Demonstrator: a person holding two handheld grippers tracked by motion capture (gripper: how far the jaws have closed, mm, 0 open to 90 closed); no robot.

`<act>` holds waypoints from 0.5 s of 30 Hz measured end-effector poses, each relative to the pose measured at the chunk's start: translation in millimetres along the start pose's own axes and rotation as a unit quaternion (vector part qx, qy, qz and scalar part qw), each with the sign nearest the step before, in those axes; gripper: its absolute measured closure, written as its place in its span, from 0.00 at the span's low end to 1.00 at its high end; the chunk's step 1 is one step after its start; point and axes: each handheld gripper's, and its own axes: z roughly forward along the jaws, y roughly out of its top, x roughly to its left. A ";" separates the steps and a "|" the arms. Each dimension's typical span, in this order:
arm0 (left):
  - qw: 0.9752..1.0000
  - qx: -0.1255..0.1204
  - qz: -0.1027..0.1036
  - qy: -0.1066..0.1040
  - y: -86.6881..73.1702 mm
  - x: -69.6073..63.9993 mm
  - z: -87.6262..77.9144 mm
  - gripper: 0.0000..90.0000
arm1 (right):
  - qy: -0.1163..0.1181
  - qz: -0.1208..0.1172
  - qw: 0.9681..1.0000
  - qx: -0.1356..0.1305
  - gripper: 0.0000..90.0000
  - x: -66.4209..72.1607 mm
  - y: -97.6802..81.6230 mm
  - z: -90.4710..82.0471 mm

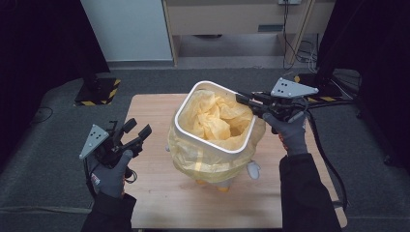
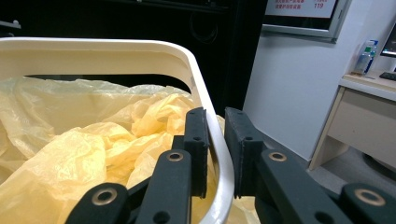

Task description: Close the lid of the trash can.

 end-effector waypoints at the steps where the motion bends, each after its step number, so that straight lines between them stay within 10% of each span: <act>1: 1.000 -0.003 -0.003 -0.001 1.4 -1.2 0.6 0.38 | 0.001 -0.001 1.000 0.001 0.89 -0.3 0.4 0.7; 15: 0.999 -0.035 0.002 -0.027 28.7 -19.7 14.7 0.38 | 0.007 -0.016 1.000 0.010 0.89 -1.5 1.8 9.0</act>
